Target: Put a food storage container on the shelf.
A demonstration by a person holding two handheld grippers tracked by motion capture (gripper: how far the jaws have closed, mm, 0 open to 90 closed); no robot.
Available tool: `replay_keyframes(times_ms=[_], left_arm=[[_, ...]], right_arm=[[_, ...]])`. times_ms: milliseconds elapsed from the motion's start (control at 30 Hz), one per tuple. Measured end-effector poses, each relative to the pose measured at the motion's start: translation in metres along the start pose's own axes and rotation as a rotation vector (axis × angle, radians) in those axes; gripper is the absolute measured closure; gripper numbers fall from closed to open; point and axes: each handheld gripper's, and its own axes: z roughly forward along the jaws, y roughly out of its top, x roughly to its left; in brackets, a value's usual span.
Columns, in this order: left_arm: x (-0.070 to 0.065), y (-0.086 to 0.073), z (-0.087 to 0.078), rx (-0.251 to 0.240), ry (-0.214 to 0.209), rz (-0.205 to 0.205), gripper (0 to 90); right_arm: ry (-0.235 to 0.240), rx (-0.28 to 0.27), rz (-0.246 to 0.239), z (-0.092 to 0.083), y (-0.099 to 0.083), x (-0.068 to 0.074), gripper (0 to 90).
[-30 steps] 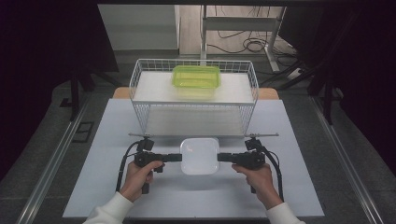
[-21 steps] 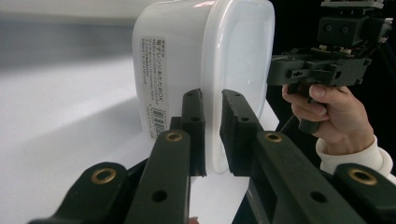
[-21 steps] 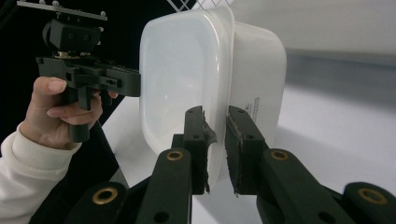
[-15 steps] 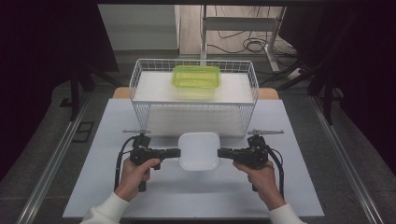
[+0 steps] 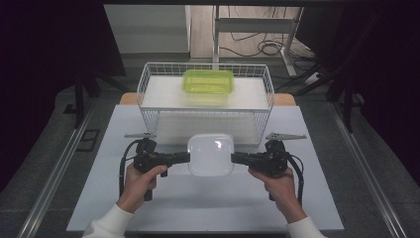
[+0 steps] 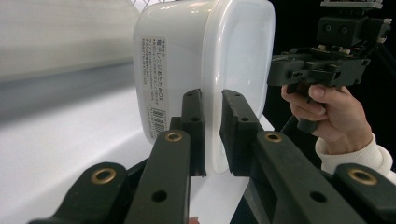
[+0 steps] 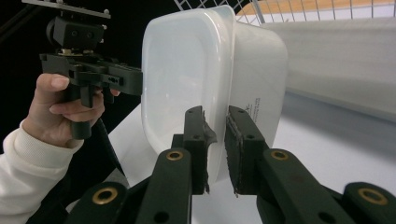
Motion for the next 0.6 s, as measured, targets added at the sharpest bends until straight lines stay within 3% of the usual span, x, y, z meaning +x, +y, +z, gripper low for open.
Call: replay_keyframes(times_ms=[267, 600], left_arm=[[-0.005, 0.013, -0.008, -0.019, -0.006, 0.014, 80.2], [-0.017, 0.042, -0.021, -0.035, -0.011, 0.049, 80.3]], right_arm=[[0.01, -0.017, -0.028, -0.002, 0.014, 0.006, 78.7], [0.027, -0.047, -0.045, -0.006, 0.042, 0.015, 78.7]])
